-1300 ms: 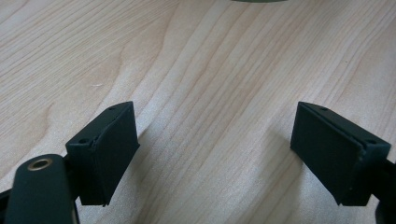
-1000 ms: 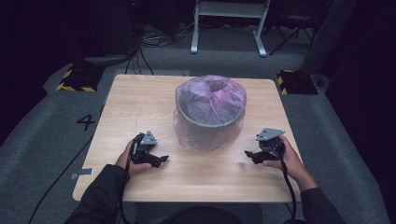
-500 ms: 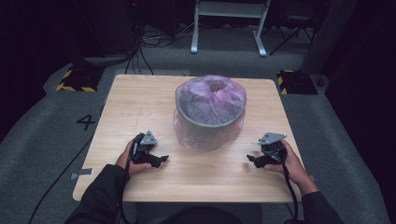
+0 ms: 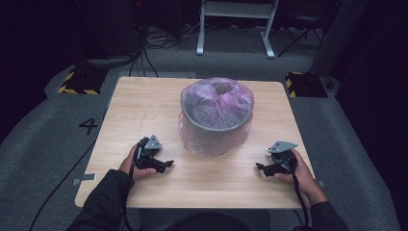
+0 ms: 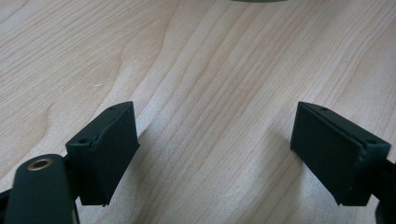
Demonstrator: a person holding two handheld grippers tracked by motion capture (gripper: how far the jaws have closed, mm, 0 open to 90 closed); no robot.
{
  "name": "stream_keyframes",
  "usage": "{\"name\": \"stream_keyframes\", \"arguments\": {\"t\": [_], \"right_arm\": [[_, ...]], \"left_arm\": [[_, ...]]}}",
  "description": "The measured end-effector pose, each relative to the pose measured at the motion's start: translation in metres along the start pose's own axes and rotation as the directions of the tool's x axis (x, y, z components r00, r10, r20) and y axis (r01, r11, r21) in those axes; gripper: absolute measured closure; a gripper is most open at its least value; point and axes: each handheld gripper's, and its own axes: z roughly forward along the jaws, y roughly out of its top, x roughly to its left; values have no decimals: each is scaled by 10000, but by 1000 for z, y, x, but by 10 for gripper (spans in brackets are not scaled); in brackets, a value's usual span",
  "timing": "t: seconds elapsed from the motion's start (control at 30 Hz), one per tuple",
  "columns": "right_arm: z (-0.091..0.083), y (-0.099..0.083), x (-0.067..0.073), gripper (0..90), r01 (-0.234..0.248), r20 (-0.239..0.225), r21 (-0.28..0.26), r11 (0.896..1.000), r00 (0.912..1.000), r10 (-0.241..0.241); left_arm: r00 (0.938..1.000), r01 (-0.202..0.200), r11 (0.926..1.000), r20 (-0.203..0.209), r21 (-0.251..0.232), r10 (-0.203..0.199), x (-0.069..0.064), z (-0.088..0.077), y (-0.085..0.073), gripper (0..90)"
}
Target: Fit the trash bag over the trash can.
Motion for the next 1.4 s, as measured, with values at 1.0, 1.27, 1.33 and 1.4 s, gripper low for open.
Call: {"name": "stream_keyframes", "arguments": {"t": [1.0,1.27,1.33,1.4], "right_arm": [[-7,-33,-19,77,-2135,14,-682,9746,9768,2141],[-11,-41,-29,77,-2593,456,-686,9634,9638,2627],[-11,-42,-30,77,-2672,547,-678,9612,9610,2710],[-11,-42,-31,77,-2722,583,-680,9598,9593,2762]], "left_arm": [[10000,34,10000,-9,4,-34,0,0,0,148],[10000,19,10000,-20,3,-19,0,0,0,146],[10000,59,10000,-20,20,-59,0,0,0,146],[10000,48,10000,-25,19,-48,0,0,0,146]]}}
